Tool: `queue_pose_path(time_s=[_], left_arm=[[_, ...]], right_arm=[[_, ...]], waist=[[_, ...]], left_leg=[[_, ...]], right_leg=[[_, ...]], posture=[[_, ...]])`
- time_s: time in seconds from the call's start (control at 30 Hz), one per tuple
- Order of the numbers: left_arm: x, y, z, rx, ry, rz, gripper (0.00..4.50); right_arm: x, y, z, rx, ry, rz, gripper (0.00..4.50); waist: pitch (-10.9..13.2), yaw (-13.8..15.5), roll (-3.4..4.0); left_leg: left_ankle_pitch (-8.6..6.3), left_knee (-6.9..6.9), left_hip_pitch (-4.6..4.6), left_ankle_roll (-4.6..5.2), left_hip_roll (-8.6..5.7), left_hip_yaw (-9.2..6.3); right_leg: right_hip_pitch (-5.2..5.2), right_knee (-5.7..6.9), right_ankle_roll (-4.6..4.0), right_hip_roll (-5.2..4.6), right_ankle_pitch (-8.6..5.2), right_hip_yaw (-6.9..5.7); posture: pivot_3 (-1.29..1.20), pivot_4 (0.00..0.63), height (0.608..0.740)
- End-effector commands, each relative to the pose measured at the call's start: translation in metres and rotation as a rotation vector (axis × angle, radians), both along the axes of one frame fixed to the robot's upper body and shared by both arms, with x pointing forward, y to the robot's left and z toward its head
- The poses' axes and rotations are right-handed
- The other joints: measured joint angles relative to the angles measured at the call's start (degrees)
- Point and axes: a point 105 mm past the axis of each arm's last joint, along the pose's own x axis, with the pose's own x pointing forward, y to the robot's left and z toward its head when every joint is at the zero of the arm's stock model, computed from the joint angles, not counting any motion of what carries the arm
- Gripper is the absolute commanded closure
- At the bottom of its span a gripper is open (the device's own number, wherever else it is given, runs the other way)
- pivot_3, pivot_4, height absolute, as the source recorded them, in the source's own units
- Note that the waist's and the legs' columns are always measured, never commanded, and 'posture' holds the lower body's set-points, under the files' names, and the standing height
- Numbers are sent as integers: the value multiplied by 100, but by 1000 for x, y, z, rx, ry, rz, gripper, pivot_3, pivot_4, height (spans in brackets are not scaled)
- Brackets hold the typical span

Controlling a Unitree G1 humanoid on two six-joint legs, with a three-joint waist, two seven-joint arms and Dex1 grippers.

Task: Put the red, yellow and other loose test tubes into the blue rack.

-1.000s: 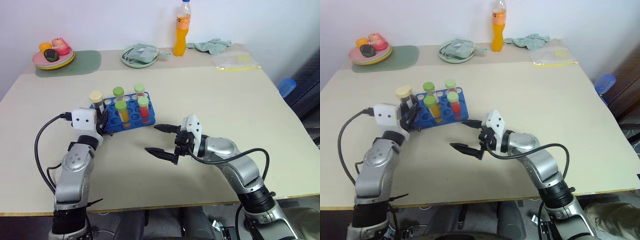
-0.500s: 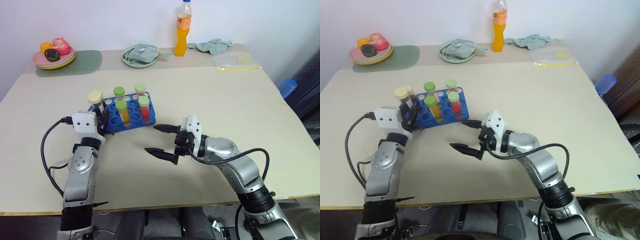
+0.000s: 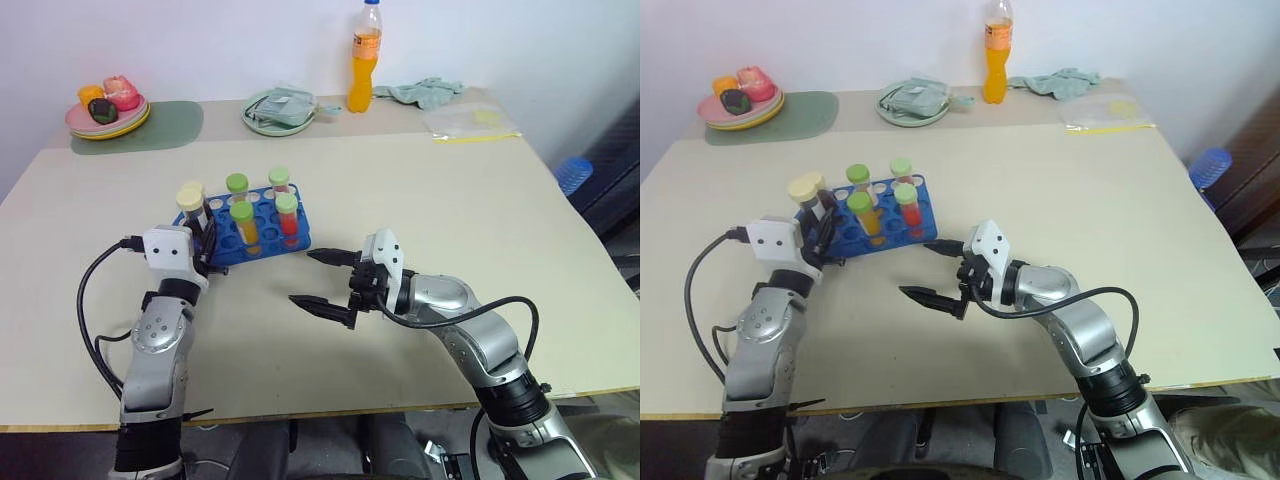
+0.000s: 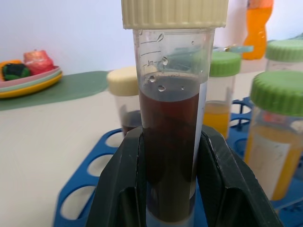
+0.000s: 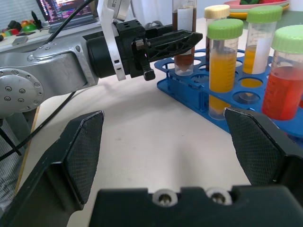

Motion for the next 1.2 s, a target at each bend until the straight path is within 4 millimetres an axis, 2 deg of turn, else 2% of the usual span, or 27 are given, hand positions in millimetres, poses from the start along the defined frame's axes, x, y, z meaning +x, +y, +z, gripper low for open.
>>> queue_pose_path(time_s=[0.03,0.43,0.63,0.83,1.0,1.1,1.2], left_arm=[[-2,3,3,13,-10,11,3638],[10,-6,-6,-40,-4,-25,3638],[8,-3,-12,-54,12,-26,3638],[0,2,-6,-44,-11,-22,855],[-20,15,7,-31,-35,-48,855],[-37,25,14,-40,-19,-87,855],[-62,46,15,35,88,-144,855]], right_arm=[[-2,2,12,37,-30,17,0],[-1,2,12,34,-35,13,0],[-1,1,12,36,-33,5,0],[-1,0,14,43,-45,-1,0],[2,-9,25,56,-77,-24,0],[1,-21,30,37,-95,-27,0],[8,-51,34,-29,-117,-94,0]], waist=[[0,1,0],[0,5,-1],[0,6,-1],[0,0,-1],[0,-9,0],[1,-10,1],[1,-9,1]], left_leg=[[0,0,0,0,0,0],[0,0,0,0,0,0],[0,1,0,0,0,-1],[0,1,0,0,0,-1],[0,-2,0,0,2,-1],[-1,-2,0,2,3,0],[-2,-2,0,3,6,0]], right_leg=[[0,0,0,0,0,0],[0,0,0,0,0,0],[1,0,0,0,0,-1],[0,0,0,0,0,-1],[-3,1,0,0,0,0],[-2,0,0,0,0,2],[-2,-2,-1,0,-1,1]], posture=[[0,150,740],[0,150,740],[0,150,740],[0,150,740],[0,150,740],[0,150,740],[0,150,740]])
